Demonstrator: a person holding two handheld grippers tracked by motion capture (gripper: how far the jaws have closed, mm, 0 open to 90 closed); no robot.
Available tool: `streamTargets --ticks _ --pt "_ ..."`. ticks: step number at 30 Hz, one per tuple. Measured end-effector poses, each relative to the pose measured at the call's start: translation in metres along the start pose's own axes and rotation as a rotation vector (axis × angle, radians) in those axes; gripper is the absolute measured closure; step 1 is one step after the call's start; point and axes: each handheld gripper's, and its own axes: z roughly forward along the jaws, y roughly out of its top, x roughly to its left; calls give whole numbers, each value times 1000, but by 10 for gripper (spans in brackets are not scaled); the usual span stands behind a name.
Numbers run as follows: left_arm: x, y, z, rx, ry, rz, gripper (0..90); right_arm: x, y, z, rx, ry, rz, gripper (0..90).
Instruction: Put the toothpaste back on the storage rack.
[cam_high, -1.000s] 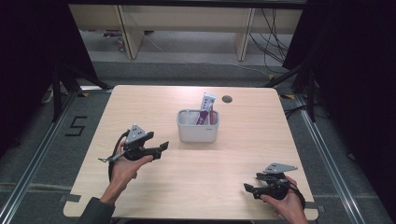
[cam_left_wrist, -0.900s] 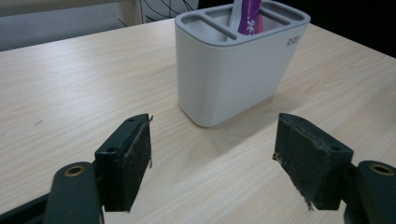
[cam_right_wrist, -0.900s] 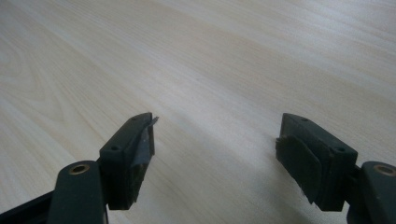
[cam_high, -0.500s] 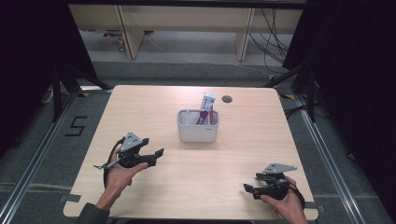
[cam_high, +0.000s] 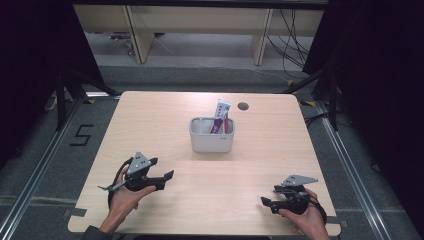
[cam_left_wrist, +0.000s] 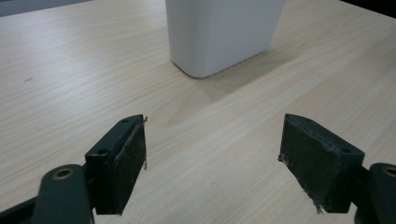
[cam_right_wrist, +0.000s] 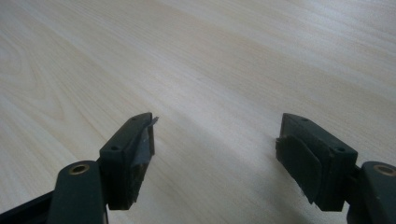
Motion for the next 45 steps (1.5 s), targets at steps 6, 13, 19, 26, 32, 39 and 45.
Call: streamTargets --ticks 6,13,19,26,32,39,45 --pt "-3 -11 -5 20 -1 5 219 1 -2 0 -14 -3 18 281" --pt "-7 -16 -8 28 -6 27 216 3 -2 0 -4 -22 8 281" --pt "-13 -20 -10 42 -8 43 190 6 -3 3 -33 -20 26 281" --pt "-21 -24 -12 64 -31 66 171 4 -2 1 -1 -13 -6 281" --pt "-29 -27 -11 79 -56 84 163 5 -2 1 9 3 -9 273" --pt "-38 -31 -5 103 -69 99 163 8 -2 2 -1 -19 -17 245" --pt "-39 -32 -2 125 -84 122 161 9 -1 3 -9 -21 -33 219"
